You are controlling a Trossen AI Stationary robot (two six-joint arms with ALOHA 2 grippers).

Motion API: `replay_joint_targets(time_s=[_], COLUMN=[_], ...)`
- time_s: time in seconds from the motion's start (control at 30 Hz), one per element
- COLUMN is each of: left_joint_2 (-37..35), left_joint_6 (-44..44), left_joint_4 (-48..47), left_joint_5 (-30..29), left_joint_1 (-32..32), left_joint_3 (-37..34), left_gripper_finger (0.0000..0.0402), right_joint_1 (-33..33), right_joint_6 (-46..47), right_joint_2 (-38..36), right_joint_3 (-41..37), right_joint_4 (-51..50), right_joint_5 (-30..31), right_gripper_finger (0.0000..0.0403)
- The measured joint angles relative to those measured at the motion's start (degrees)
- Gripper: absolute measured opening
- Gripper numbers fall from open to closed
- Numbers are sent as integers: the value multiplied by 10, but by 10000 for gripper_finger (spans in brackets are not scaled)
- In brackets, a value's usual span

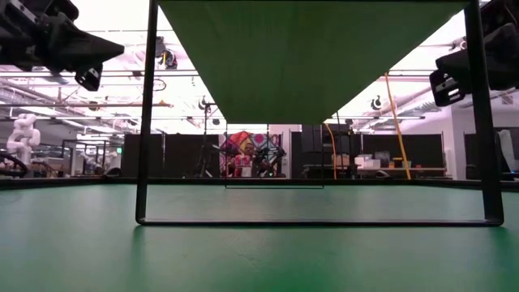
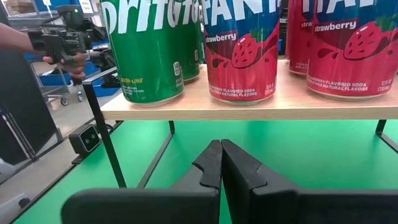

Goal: Place canned beverage on shelf
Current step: Return to Home Position

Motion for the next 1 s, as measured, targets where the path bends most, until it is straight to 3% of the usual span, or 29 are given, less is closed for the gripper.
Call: replay_joint_targets(time_s=[0.43, 0.73, 1.0], left_joint_2=[-112, -124, -124], left_joint_6=[30, 31, 29], left_joint_4=[5, -8, -10], left_joint_5=[62, 135, 190], left_joint_1=[55, 112, 180], left_joint_3=[-51, -51, -51], left_gripper_finger=[0, 0, 0], right_joint_1=[-11, -53, -114], right_joint_6=[-6, -42, -47], right_joint_2=[0, -26, -63], right_joint_3=[-1, -1, -2], right_joint_4=[0, -1, -45], right_joint_5=[0, -2, -61], right_gripper_finger=[0, 0, 0])
